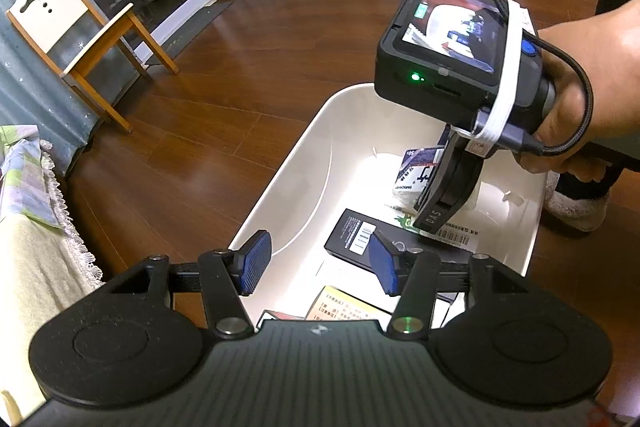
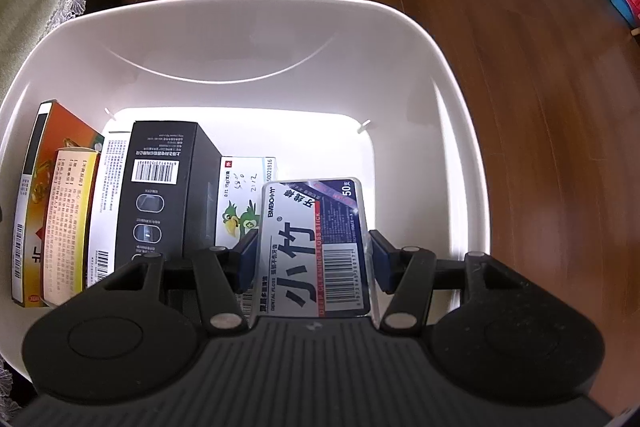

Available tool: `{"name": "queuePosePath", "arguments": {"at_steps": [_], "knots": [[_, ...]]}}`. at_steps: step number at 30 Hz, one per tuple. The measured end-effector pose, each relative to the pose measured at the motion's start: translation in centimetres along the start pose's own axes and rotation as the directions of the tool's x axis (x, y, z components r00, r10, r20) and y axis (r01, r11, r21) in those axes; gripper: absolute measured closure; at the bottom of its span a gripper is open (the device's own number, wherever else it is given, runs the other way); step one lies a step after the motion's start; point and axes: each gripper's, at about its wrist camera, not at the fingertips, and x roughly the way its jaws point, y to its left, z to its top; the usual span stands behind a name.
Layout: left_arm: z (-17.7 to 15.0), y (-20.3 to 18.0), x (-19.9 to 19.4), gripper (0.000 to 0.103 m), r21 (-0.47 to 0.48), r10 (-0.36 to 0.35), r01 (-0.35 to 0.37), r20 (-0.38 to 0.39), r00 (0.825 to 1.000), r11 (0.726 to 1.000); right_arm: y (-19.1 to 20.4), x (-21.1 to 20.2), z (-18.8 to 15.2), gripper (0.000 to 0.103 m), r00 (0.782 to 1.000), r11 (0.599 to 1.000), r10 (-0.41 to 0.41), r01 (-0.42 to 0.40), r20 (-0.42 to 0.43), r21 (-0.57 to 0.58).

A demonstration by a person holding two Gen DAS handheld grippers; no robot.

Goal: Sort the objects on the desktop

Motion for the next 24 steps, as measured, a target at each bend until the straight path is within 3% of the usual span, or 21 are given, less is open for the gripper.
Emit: {"name": "queuePosePath", "arguments": {"at_steps": [8, 15, 24], "knots": [[-0.6, 0.4, 1.4, 0.045, -0.036, 0.009, -0.013, -0.107, 0.994, 0.999, 0.5, 0.6, 0.0, 0.051, 1.0, 0.999, -0.018, 0.018, 0.001, -0.028], [-1.8, 0.7, 2.7, 0.045, -0.067, -0.009, -0.007, -0.23, 0.973, 0.998, 0.8, 0.6, -0.1, 0.051, 0.999, 0.998, -0.038, 0.038, 0.002, -0.049], [-2.1, 0.5, 2.7, 0.045, -0.061, -0.015, 0.0, -0.248, 0.969, 0.998, 1.0, 0.6, -0.1, 0.051, 0.999, 0.997, -0.049, 0.05, 0.002, -0.056]]}}
